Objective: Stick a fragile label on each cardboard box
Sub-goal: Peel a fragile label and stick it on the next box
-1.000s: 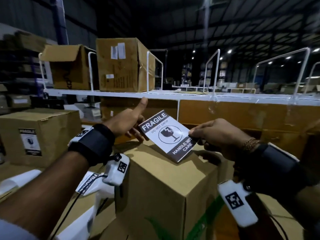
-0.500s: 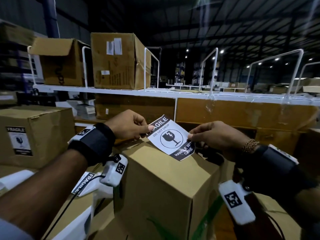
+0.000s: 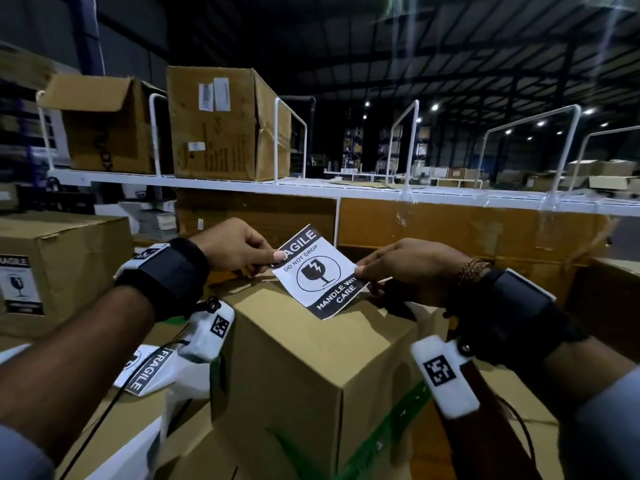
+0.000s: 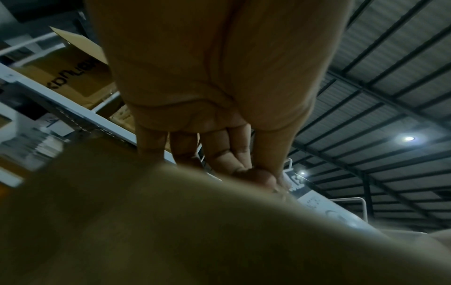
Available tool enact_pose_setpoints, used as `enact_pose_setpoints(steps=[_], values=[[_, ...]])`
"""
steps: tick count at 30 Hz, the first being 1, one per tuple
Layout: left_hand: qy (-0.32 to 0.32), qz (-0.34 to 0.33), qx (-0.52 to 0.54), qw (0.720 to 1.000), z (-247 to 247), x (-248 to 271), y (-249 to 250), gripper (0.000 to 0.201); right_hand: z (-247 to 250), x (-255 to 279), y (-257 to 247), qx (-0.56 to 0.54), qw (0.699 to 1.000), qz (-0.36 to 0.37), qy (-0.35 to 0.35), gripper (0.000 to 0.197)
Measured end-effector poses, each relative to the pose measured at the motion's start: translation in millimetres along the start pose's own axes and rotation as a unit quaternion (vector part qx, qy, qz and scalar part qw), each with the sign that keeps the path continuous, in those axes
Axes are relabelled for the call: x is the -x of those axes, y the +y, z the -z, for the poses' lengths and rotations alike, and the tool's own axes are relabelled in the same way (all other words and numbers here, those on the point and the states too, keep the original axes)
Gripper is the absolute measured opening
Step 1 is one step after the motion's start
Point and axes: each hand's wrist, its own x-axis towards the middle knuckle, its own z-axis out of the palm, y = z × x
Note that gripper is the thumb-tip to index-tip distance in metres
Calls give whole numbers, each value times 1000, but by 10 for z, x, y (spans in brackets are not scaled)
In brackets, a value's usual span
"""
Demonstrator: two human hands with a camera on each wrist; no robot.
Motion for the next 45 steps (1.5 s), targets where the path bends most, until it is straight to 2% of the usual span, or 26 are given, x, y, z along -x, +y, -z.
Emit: enact_pose_setpoints(steps=[7,11,18,23,29,37,45], values=[[-4,-2,20,1000,-18,30,-3,30,58,-130,39,-32,999,-38,-13,26],[-8,2,-2,1000,-53,55,17,27,78,-98,56,6,999,-36,-11,25],[-27,17,-6,999,-124,47,72,24,69,-7,118,79,996,2,31,20],[2,20,-32,999,-186,12,70,21,72,7,139,71,997,2,29,16],[-4,21,-28,999,-202,24,61,25,84,15,151,66,998,9,22,16],[36,23,-50,998,-272,21,42,23,39,-14,131,91,995,-4,28,18],[38,32,-92,994,-309,45,88,23,7,-60,131,119,992,-3,39,19]])
